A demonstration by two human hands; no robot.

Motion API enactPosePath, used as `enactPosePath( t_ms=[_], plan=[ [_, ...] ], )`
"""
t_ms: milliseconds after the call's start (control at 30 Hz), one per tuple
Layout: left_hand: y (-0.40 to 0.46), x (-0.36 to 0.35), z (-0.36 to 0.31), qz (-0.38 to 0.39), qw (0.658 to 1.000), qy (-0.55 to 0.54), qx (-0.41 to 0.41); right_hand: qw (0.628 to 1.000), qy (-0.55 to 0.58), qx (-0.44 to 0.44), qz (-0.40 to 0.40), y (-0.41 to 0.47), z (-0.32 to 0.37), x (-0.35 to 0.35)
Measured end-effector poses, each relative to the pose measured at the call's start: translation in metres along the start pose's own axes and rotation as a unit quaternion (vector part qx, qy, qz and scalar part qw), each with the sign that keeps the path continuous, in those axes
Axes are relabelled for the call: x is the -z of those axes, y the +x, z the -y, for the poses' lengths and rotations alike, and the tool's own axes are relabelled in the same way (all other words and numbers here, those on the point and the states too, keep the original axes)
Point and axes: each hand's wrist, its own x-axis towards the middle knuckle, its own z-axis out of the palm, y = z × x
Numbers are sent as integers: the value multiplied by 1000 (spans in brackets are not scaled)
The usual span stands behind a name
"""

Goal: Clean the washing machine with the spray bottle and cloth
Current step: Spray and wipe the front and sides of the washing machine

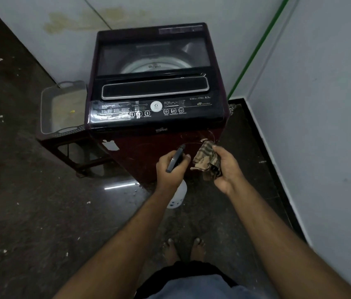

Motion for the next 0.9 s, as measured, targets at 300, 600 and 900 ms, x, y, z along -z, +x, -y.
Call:
enactPosePath(
  t_ms=[300,600,900],
  plan=[
    [-11,-11,1,-15,999,-18,25,1000,8,-5,11,12,0,11],
    [-3,-18,22,-28,999,14,36,997,16,78,-13,39,-12,25],
    [33,-48,65,-52,999,6,17,947,-134,283,-71,87,-56,39]
  ],
)
